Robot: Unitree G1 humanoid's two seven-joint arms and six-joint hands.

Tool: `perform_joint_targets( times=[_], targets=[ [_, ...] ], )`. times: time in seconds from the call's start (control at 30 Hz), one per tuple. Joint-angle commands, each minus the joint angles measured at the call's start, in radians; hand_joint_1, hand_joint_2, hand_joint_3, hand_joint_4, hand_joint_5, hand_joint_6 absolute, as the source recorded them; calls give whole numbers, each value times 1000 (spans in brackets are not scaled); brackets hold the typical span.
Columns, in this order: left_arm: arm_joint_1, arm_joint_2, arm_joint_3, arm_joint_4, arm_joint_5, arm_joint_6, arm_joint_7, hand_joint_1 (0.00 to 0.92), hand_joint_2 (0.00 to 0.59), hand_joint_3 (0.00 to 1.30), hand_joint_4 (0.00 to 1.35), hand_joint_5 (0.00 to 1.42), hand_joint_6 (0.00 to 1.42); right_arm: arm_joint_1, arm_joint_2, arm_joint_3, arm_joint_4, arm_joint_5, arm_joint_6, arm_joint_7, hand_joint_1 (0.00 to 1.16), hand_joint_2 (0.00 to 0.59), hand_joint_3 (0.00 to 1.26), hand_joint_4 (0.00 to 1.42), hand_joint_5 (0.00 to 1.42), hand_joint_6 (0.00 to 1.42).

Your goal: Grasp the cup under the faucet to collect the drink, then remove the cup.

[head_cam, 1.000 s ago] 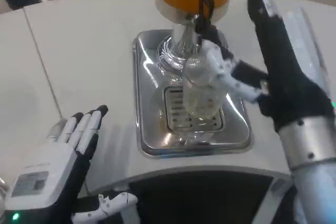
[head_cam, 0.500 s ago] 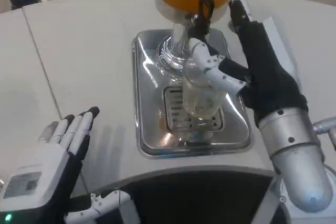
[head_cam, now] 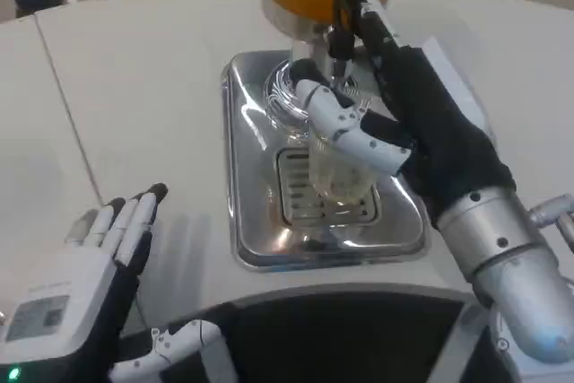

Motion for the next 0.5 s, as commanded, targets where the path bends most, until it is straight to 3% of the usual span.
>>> perform_joint_targets(
  times=[0.03,0.2,0.27,0.5],
  targets=[
    [9,-6,6,18,-5,-18,21,34,80,0,0,0,0,11,-17,22,-34,11,30,8,599,477,0,0,0,33],
    [2,-8,8,25,-8,-17,20,42,78,0,0,0,0,-6,-44,21,-36,9,74,20,593,477,0,0,0,33],
    [1,-10,9,27,-11,-16,20,44,78,0,0,0,0,-31,-60,36,-36,-23,117,26,591,477,0,0,0,33],
    [-8,-16,3,38,-11,-17,22,62,76,0,0,0,0,-150,-175,112,9,-85,194,133,464,473,0,0,0,2]
  ],
)
